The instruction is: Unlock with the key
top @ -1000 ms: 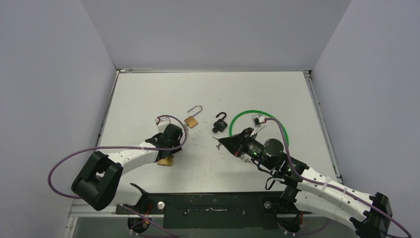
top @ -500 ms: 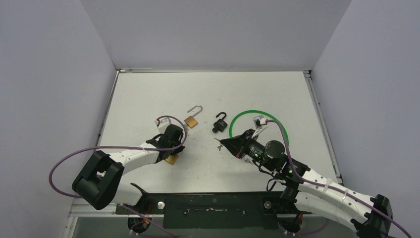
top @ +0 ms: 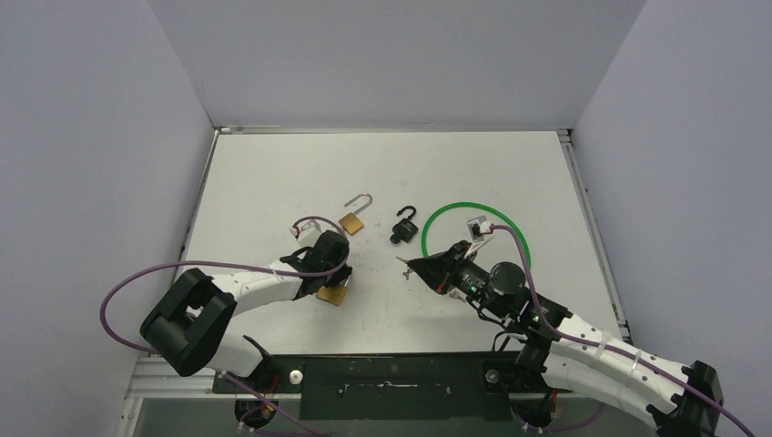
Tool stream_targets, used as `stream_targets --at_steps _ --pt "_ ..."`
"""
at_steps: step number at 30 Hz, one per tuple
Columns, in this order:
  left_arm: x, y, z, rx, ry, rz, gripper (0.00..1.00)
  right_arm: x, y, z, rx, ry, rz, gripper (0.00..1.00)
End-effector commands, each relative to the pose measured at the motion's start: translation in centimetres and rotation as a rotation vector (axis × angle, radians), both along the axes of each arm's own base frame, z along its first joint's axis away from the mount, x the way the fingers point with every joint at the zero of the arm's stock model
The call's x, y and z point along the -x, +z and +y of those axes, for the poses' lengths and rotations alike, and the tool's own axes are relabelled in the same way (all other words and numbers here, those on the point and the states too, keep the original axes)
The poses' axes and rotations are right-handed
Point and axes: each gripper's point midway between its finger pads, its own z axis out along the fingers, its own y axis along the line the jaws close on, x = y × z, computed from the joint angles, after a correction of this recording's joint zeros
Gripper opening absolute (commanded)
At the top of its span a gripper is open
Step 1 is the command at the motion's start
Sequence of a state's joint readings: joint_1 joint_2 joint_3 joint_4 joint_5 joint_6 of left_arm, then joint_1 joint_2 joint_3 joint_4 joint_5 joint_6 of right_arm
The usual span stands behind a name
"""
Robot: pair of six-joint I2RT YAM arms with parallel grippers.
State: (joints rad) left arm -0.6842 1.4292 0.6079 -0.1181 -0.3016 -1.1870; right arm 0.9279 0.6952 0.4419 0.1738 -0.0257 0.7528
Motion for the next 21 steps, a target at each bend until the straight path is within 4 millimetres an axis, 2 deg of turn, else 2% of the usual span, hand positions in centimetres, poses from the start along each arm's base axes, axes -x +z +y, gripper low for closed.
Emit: stream_targets --at_steps 1,3,6,8,10,13,18,21 --pt "-0.9 2.3 -0.9 -0.038 -0.081 -0.033 0.59 -0.2 1.4 -0.4 -0.040 -0.017 -0.031 0.00" --pt "-0.6 3.7 -1.3 -0.036 -0.139 -0.049 0.66 -0.2 1.4 -0.5 -0.044 -0.019 -0.030 0.00" --pt "-0.1 6.0 -1.2 -0.033 -0.198 -0.074 0.71 -0.2 1.5 -0.5 -0.040 -0.018 -0.024 0.00" --pt "0.1 7.3 -0.3 -0.090 -0.252 -0.106 0.72 -0.2 2.0 -0.6 -0.042 -0.021 -0.029 0.00" --pt "0.5 7.9 1.0 -0.173 -0.292 -0.119 0.78 -0.3 2.1 -0.7 -0.031 -0.029 -0.031 0.00" --pt "1.1 7.9 2.7 -0.292 -0.369 -0.111 0.96 -0.3 2.1 -0.7 -0.021 -0.030 -0.029 0.00" --pt "2.0 6.4 4.3 -0.410 -0.451 -0.067 0.97 -0.6 1.5 -0.4 -0.008 -0.030 -0.014 0.00" --pt "2.6 5.0 4.0 -0.407 -0.517 -0.052 0.97 -0.7 1.2 -0.3 -0.003 -0.031 -0.004 0.00"
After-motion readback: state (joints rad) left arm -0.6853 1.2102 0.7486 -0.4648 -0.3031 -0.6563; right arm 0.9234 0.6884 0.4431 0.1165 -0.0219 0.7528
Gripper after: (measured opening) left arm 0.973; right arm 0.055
